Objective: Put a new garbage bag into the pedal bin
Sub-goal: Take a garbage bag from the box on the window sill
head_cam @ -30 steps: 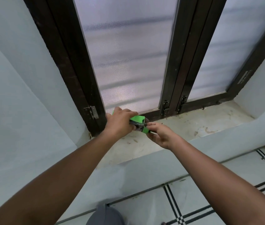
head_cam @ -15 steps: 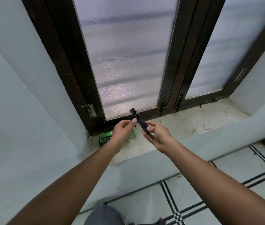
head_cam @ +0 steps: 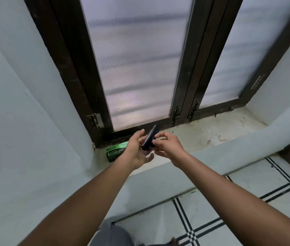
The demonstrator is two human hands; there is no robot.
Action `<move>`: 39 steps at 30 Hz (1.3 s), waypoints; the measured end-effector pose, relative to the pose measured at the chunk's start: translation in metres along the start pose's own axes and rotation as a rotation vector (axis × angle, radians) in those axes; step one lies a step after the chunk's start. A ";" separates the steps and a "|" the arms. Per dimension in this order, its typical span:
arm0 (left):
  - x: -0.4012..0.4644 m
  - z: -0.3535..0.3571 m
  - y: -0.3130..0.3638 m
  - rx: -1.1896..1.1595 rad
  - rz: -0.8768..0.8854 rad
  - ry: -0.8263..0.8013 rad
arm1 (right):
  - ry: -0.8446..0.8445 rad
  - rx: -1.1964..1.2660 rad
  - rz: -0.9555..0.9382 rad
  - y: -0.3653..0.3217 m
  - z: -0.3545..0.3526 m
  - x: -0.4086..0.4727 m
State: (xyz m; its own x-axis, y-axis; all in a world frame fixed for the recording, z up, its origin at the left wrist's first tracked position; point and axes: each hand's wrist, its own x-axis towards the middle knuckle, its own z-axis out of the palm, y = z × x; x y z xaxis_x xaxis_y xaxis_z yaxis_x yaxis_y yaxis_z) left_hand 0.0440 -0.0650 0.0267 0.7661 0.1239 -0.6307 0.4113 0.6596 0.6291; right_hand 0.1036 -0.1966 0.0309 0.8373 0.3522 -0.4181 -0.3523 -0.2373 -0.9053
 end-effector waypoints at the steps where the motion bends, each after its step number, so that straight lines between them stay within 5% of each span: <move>1: 0.000 -0.002 0.000 0.013 0.002 -0.019 | -0.022 -0.003 -0.015 0.000 -0.002 -0.001; 4: 0.004 -0.007 -0.003 0.097 0.015 -0.038 | -0.052 -0.029 -0.050 -0.001 -0.004 -0.005; 11: 0.004 -0.010 -0.007 -0.035 -0.041 -0.100 | 0.182 -0.088 -0.047 -0.001 -0.008 -0.006; 18: 0.003 -0.004 -0.011 0.073 0.001 -0.067 | 0.307 -0.200 -0.033 -0.006 -0.018 -0.008; 22: 0.004 -0.009 -0.009 -0.096 -0.024 -0.043 | 0.259 -0.063 0.017 -0.010 -0.025 -0.001; 26: 0.000 -0.005 -0.011 0.000 -0.046 -0.096 | 0.183 -0.010 0.016 -0.009 -0.023 0.000; 35: 0.006 0.009 -0.028 -0.078 -0.060 -0.093 | 0.024 0.545 0.205 -0.014 -0.026 -0.013; 39: 0.005 0.008 -0.033 0.106 -0.082 -0.091 | -0.077 0.434 0.154 -0.008 -0.030 -0.015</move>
State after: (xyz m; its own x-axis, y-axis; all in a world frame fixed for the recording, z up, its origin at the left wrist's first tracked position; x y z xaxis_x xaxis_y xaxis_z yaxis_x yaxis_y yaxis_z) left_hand 0.0384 -0.0925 0.0063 0.7675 0.0026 -0.6411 0.5199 0.5825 0.6248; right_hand 0.1063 -0.2271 0.0469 0.7341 0.4127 -0.5392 -0.6258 0.1029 -0.7732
